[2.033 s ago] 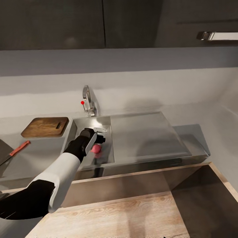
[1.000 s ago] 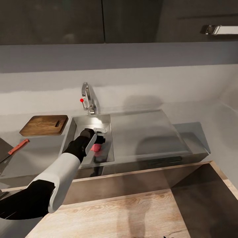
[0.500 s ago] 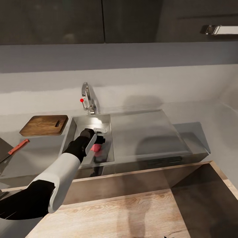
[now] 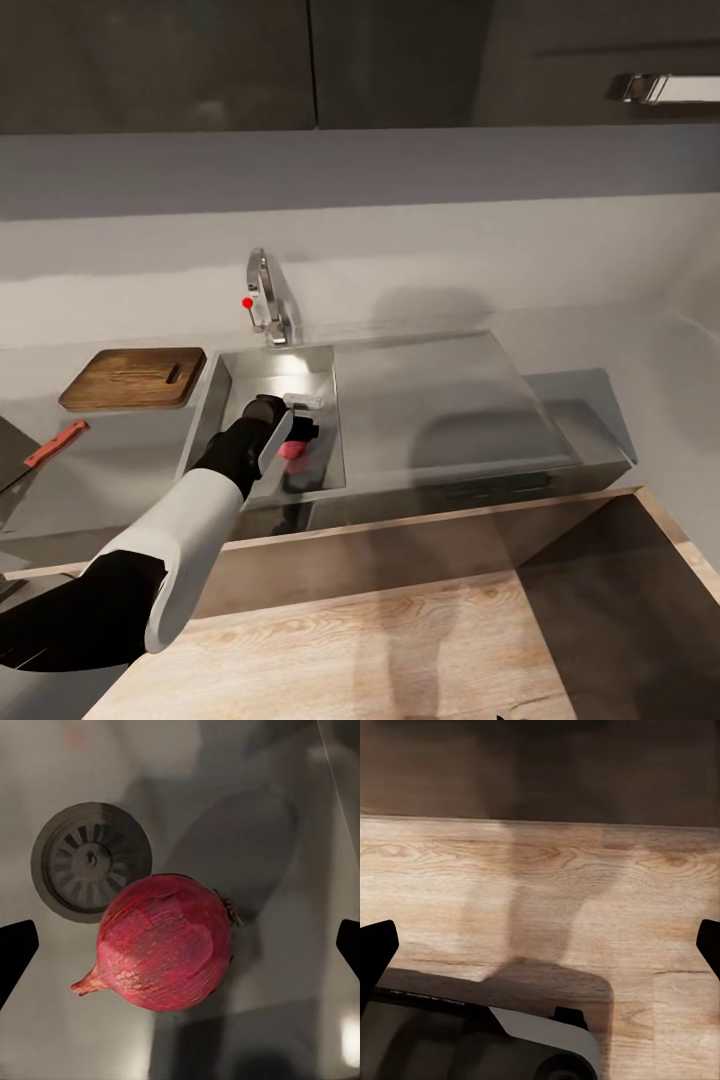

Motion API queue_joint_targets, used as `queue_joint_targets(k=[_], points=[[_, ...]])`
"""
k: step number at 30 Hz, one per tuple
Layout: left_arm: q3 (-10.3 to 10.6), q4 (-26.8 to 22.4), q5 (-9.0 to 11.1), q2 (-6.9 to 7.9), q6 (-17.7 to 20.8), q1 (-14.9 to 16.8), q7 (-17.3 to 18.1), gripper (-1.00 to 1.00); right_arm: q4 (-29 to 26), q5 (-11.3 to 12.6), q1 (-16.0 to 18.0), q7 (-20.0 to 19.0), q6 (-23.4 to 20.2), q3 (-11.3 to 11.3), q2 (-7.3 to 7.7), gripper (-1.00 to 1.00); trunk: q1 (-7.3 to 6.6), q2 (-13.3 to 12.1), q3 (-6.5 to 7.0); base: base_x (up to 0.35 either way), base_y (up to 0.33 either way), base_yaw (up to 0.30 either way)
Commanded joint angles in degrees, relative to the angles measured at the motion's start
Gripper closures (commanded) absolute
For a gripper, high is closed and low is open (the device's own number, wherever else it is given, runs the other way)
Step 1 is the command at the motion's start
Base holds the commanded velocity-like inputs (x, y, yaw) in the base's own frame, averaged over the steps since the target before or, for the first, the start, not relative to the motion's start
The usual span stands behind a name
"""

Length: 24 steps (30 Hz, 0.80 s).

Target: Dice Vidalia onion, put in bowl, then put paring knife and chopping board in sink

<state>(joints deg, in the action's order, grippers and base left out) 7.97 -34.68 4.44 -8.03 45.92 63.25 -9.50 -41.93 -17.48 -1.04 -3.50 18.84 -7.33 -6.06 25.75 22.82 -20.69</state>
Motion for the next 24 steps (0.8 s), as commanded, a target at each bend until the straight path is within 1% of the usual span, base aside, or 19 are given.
queue_joint_targets(k=[1,13,24], points=[[0.25,-0.04,0.48,0.03,0.22,0.03,-0.43,-1.00,-0.09,-0.45,-0.01,-0.37,0.13,-0.40,-0.09,-1.00,0.03,0.10,-0.13,0.000,0.000,0.000],[0.27,-0.08,0.48,-0.02,0.22,0.03,-0.43,-1.00,-0.09,-0.45,-0.01,-0.37,0.14,-0.40,-0.09,-1.00,0.03,0.10,-0.83,0.000,0.000,0.000],[0.20,-0.39,0.48,0.03,0.22,0.03,-0.43,-1.00,-0.17,-0.45,-0.01,-0.37,0.14,-0.40,-0.04,-1.00,0.03,0.10,-1.73,0.000,0.000,0.000]])
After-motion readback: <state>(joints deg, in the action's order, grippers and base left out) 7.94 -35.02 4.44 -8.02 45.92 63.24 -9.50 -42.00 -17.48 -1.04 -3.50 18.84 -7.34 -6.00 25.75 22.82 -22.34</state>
